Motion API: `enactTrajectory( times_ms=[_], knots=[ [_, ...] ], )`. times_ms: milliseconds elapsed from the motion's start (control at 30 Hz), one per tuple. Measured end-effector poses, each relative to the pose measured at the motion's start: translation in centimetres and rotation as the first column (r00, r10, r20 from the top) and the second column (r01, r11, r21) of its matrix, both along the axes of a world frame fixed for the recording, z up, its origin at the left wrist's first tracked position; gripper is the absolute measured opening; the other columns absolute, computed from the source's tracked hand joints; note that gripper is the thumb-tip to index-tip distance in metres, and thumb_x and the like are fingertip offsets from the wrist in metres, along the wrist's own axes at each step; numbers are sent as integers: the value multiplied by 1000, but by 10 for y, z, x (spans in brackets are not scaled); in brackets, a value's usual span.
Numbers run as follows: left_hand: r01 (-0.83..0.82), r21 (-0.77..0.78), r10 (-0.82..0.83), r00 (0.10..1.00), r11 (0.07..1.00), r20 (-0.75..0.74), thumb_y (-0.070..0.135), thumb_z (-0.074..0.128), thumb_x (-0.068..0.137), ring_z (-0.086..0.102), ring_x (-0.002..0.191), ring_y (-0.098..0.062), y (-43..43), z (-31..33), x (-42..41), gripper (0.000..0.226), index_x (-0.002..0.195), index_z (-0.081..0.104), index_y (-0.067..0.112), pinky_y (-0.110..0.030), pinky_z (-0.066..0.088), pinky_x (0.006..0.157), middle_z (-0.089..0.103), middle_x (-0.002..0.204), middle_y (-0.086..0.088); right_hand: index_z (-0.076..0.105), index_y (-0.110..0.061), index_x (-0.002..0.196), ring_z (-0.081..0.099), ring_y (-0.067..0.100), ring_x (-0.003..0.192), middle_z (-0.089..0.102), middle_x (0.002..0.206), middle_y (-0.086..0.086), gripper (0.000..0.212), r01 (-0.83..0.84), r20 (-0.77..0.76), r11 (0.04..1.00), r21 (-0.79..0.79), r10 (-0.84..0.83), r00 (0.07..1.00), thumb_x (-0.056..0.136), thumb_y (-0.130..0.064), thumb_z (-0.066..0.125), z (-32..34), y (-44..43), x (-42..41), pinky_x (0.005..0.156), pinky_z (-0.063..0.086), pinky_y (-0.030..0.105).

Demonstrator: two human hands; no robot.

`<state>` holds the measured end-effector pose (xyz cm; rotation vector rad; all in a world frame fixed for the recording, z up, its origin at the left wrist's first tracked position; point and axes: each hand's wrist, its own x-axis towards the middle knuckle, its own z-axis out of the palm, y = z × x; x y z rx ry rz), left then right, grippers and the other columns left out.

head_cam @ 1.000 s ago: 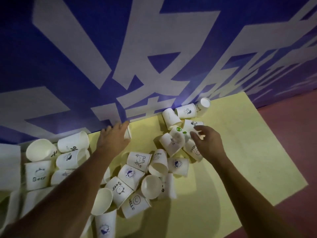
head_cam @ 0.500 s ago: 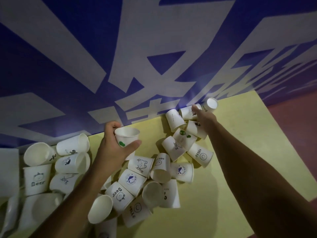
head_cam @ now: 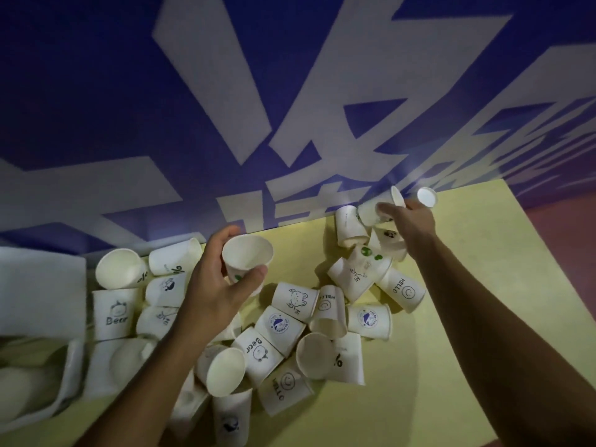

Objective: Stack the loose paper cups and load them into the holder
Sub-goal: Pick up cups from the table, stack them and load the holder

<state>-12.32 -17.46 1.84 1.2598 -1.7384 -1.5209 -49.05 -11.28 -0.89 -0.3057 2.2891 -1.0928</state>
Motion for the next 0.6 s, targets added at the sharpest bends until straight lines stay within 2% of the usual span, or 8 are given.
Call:
enactTrajectory(
  times_ms=[100, 200, 267, 367, 500, 600],
  knots=[
    [-1, -10, 0, 999, 1000, -49, 56, 81, 65, 64, 111, -7, 5, 9, 28, 68, 127, 53, 49, -31, 55, 92, 64, 120, 22, 60, -25, 127, 64, 22, 108, 66, 119, -2, 65, -196, -254, 977, -80, 171, 952, 72, -39, 91, 30, 24, 44, 84, 58, 37],
    [-33, -42, 30, 997, 999, -73, 56, 85, 63, 64, 113, -11, 13, 22, 63, 70, 126, 56, 45, -33, 55, 90, 65, 121, 18, 53, -29, 130, 57, 11, 109, 61, 125, -9, 76, -358, -392, 928, -106, 292, 872, 68, -42, 95, 70, 40, 106, 85, 49, 25],
    [-51, -80, 45, 996, 995, -80, 58, 84, 63, 64, 112, -11, 18, 32, 95, 70, 125, 56, 42, -34, 55, 89, 65, 121, 18, 52, -30, 128, 57, 7, 110, 60, 124, -13, 76, -428, -402, 892, -146, 342, 849, 66, -44, 95, 89, 46, 153, 85, 47, 23],
    [-102, -106, 92, 991, 989, -95, 54, 84, 64, 63, 115, -15, 26, 41, 150, 70, 127, 57, 41, -46, 56, 92, 65, 124, 15, 52, -32, 127, 57, 6, 113, 59, 123, -15, 70, -509, -374, 829, -230, 408, 833, 70, -54, 86, 110, 51, 225, 85, 49, 23],
    [-140, -130, 126, 986, 982, -110, 49, 87, 64, 64, 114, -17, 34, 48, 236, 74, 131, 57, 32, -43, 56, 91, 65, 126, 10, 51, -26, 134, 58, 12, 115, 58, 128, -10, 57, -605, -340, 735, -305, 509, 790, 85, -41, 76, 121, 53, 329, 85, 49, 17],
    [-171, -159, 156, 982, 972, -107, 49, 88, 67, 65, 114, -20, 41, 51, 301, 77, 133, 56, 26, -39, 57, 90, 65, 127, 6, 49, -27, 138, 56, 15, 121, 56, 132, -12, 59, -634, -296, 678, -371, 561, 773, 86, -37, 75, 119, 52, 402, 93, 50, 26]
  ],
)
